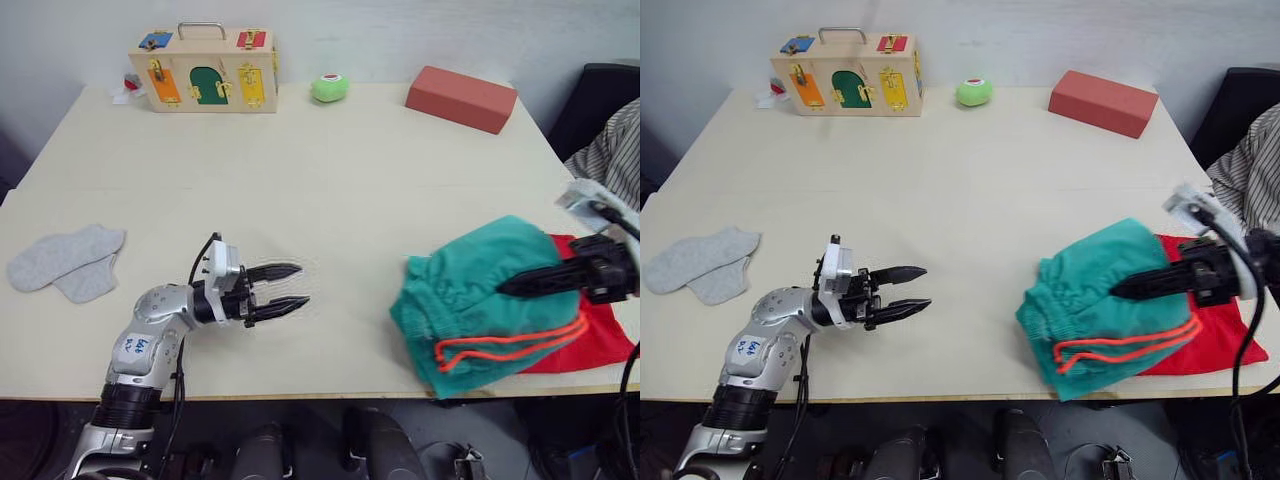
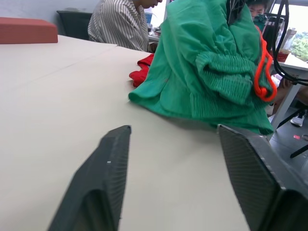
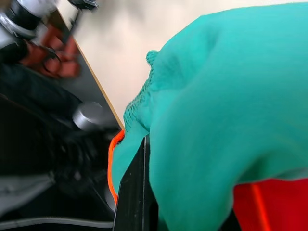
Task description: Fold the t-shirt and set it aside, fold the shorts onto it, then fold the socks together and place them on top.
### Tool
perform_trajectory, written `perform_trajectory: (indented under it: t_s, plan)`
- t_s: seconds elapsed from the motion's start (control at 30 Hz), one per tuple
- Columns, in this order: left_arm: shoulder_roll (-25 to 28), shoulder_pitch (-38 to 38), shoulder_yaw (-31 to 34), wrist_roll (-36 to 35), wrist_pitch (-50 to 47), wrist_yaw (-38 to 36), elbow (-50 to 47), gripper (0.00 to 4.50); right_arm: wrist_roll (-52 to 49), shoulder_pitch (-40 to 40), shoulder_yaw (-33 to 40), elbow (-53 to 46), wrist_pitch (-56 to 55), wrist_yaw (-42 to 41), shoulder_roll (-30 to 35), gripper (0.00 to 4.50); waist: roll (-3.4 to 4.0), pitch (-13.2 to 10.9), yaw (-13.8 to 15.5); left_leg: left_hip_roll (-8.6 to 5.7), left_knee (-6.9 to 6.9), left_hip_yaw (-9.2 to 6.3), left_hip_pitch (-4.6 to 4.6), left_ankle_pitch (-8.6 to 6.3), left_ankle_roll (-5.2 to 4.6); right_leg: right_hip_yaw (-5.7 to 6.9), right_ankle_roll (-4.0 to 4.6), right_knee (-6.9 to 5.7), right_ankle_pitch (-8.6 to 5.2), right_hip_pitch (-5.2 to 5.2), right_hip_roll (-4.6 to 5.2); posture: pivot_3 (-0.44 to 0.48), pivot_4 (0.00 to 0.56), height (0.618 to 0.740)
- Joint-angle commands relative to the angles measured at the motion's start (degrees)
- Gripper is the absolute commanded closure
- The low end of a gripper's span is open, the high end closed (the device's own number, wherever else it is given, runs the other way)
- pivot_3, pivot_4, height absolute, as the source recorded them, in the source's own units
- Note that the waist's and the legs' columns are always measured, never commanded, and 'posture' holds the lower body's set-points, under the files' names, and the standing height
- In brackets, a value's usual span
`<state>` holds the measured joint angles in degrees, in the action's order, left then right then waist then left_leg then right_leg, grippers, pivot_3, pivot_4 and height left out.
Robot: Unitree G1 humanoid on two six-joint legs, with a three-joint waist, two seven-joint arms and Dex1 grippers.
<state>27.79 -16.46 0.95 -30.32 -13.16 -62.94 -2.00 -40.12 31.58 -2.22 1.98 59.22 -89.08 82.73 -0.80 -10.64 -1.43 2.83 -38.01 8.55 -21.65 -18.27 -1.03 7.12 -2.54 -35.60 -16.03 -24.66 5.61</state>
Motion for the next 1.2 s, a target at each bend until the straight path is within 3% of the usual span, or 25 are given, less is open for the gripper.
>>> perform_trajectory:
  t_s: [0.03, 0.17, 0.33, 0.53, 0.8, 0.83, 0.93, 1.2]
  plan:
    - [0.28, 0.81, 0.81, -0.90, 0.07, -0.02, -2.37, 0.18, 4.76, -1.05, -3.15, 9.80, -15.08, -3.42, 6.89, 4.50, 0.02, -0.02, 0.00, 0.00, 0.00, 0.01, 0.00, 0.01, 0.03, 0.00, 0.00, 0.01, 0.00, 0.00, 0.01, 0.000, 0.150, 0.740]
    - [0.75, 2.08, 0.92, -1.16, -0.86, 0.28, -3.98, 0.03, 12.75, 2.21, -10.36, 21.06, -27.72, -3.42, 7.14, 4.50, 0.02, -0.02, -0.08, -0.02, -0.01, 0.07, 0.00, -0.01, 0.05, -0.06, 0.00, 0.06, 0.00, -0.01, 0.04, 0.000, 0.150, 0.740]
    - [1.88, 3.93, 2.05, -1.34, -2.48, 1.22, -6.71, 0.03, 24.34, 12.44, -16.27, 39.19, -38.82, -3.42, -0.86, 4.50, 0.14, -0.11, -0.31, -0.01, -0.01, 0.24, 0.02, -0.01, 0.13, -0.18, 0.00, 0.04, 0.00, -0.07, -0.02, 0.000, 0.150, 0.740]
    - [3.79, 6.49, 3.55, -1.83, -4.71, 2.82, -10.87, 0.03, 32.81, 18.15, -13.84, 57.87, -52.17, 1.57, -12.94, 4.50, 0.24, -0.20, -0.18, 0.05, -0.05, 0.30, 0.14, 0.11, 0.29, -0.26, 0.01, -0.13, 0.00, -0.07, -0.13, 0.000, 0.150, 0.740]
    - [5.82, 8.41, 5.32, -2.35, -5.83, 3.73, -13.03, 0.03, 39.07, 21.19, -11.30, 66.14, -56.52, 6.59, -18.62, 4.50, 0.38, -0.28, -0.20, 0.02, -0.14, 0.34, 0.19, 0.15, 0.25, -0.33, 0.01, -0.29, 0.00, -0.05, -0.07, 0.000, 0.150, 0.740]
    - [6.05, 8.63, 5.63, -2.49, -5.96, 3.82, -13.17, 0.00, 39.64, 21.83, -10.96, 66.42, -55.31, 6.32, -18.58, 4.00, 0.38, -0.28, -0.20, 0.02, -0.15, 0.34, 0.21, 0.15, 0.25, -0.33, 0.01, -0.28, 0.00, -0.03, -0.07, 0.000, 0.150, 0.740]
    - [6.39, 9.31, 6.19, -2.69, -5.87, 3.73, -13.32, 0.00, 40.24, 22.08, -9.32, 66.12, -57.68, 5.97, -18.12, 3.13, 0.39, -0.28, -0.25, 0.02, -0.15, 0.34, 0.21, 0.15, 0.25, -0.36, 0.01, -0.30, 0.00, -0.04, -0.07, 0.000, 0.150, 0.740]
    - [6.57, 9.60, 7.18, -1.76, -3.86, 3.21, -10.78, 0.00, 37.88, 18.28, -1.40, 57.84, -65.61, 2.05, -9.46, 0.35, 0.84, -0.55, 0.06, -0.01, -0.14, 0.40, 0.23, 0.16, 0.23, -0.40, 0.01, -0.31, 0.00, -0.05, -0.06, 0.000, 0.150, 0.740]
